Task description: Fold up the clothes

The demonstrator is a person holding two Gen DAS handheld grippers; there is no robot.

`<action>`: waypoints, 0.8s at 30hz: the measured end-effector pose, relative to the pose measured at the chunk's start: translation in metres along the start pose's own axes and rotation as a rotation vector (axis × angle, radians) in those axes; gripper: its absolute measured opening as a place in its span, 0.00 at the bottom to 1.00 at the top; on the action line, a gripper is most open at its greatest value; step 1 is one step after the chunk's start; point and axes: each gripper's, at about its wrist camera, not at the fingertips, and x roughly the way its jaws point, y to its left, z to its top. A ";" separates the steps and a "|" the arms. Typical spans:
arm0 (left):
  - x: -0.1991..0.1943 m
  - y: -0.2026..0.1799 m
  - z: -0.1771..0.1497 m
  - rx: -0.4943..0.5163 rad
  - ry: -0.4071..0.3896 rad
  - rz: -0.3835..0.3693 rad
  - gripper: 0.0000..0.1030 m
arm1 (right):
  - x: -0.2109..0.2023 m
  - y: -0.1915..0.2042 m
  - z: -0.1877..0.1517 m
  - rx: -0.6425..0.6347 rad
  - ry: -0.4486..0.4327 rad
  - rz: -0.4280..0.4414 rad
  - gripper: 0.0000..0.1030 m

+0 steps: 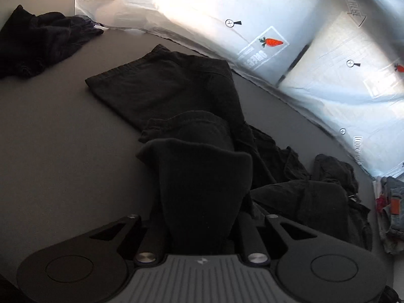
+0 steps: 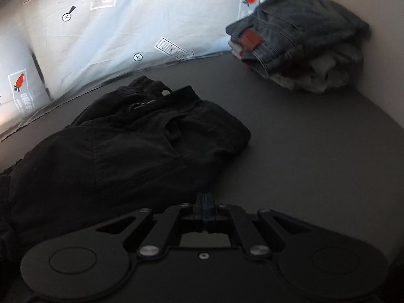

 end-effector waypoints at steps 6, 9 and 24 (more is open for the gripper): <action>-0.019 0.002 0.007 0.002 -0.034 -0.066 0.20 | -0.002 -0.009 0.006 0.109 -0.004 0.066 0.08; -0.029 0.008 0.009 -0.026 -0.042 -0.117 0.22 | -0.004 -0.012 0.002 0.148 0.010 0.099 0.12; -0.066 0.052 0.037 -0.108 -0.155 -0.182 0.28 | 0.017 0.007 0.003 0.203 0.039 0.083 0.30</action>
